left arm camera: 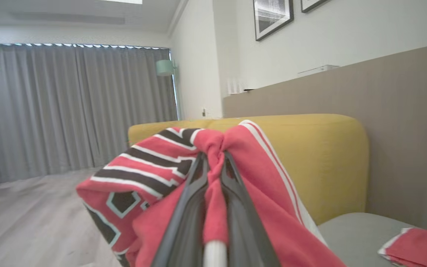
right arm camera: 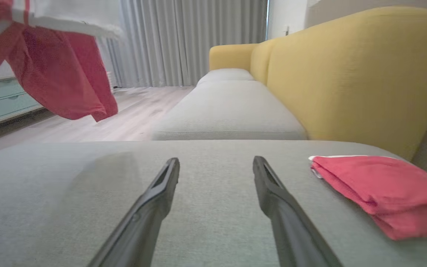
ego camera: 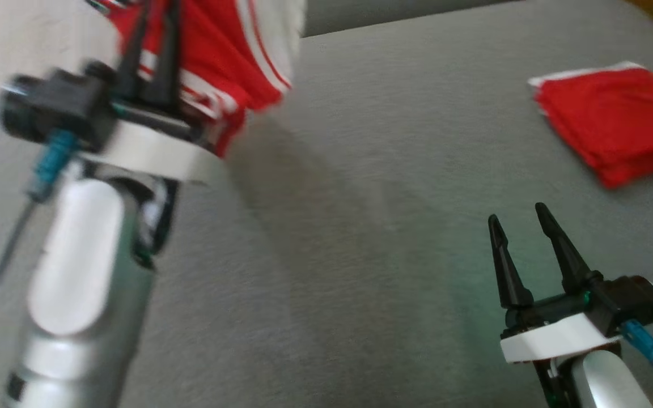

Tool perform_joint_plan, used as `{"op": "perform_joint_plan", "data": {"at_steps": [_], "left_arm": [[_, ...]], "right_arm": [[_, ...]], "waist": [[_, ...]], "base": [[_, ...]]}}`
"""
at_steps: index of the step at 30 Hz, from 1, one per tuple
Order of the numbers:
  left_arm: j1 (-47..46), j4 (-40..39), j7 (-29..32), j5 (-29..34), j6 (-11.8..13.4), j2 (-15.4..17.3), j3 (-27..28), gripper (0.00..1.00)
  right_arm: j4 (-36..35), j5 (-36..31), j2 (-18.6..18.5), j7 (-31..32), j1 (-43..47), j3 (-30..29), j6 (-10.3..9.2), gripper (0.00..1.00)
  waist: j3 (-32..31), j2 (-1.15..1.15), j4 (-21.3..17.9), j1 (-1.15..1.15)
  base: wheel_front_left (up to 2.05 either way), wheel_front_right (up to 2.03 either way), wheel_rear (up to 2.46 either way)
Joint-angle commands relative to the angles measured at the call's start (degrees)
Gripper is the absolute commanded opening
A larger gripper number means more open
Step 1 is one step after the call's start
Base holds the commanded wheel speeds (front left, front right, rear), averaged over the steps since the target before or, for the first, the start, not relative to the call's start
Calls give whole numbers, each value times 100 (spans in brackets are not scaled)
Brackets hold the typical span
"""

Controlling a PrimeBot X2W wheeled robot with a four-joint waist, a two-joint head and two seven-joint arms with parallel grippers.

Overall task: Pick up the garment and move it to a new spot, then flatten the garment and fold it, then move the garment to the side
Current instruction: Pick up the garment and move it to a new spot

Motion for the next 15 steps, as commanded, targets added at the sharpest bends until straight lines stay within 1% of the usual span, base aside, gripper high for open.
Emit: {"op": "perform_joint_plan", "data": {"at_steps": [1, 2, 3, 5, 6, 8, 10, 12, 13, 14, 15], "left_arm": [[-77, -172, -110, -75, -67, 21, 68, 0], [-77, -172, -110, -75, -67, 21, 68, 0], [8, -102, -227, -114, -100, -73, -11, 0], [191, 156, -514, -93, -123, -201, -160, 0], [266, 317, -715, -71, -173, -267, -263, 0], [446, 816, -1026, -254, -334, -447, -430, 0], [525, 1422, -1308, -260, -420, -522, -602, 0], [532, 2008, -1509, -178, -446, -576, -748, 0], [523, 2257, -1578, -176, -442, -616, -786, 15], [496, 2425, -1647, -153, -448, -653, -839, 97], [473, 2549, -1697, -138, -443, -688, -877, 100]], "right_arm": [[-164, 62, 26, -14, -65, 133, 37, 100], [-164, 62, 26, -14, -65, 133, 37, 100], [-167, 71, 50, -14, -80, 131, 37, 100], [-179, 91, 102, -14, -133, 154, 37, 100], [-191, 98, 129, -14, -164, 176, 37, 100], [-198, 110, 177, -14, -230, 232, 37, 100], [-166, 120, 209, -14, -290, 311, 37, 100], [-139, 130, 229, -14, -333, 343, 37, 100], [-135, 131, 235, -14, -352, 332, 37, 100], [-133, 131, 240, -14, -361, 310, 37, 100], [-122, 130, 240, -14, -366, 288, 37, 100]], "waist": [[41, 0, -518, 1], [41, 0, -518, 1], [97, 0, -589, 1], [264, 0, -725, 1], [377, 0, -775, 1], [583, 0, -833, 1], [750, 0, -855, 1], [872, 0, -828, 1], [915, 0, -793, 1], [940, 0, -740, 1], [950, 0, -668, 1]], "base": [[0, 0, 0], [0, 0, 0], [0, 0, 0], [0, 0, 0], [0, 0, 0], [0, 0, 0], [0, 0, 0], [0, 0, 0], [0, 0, 0], [0, 0, 0], [0, 0, 0]]}}
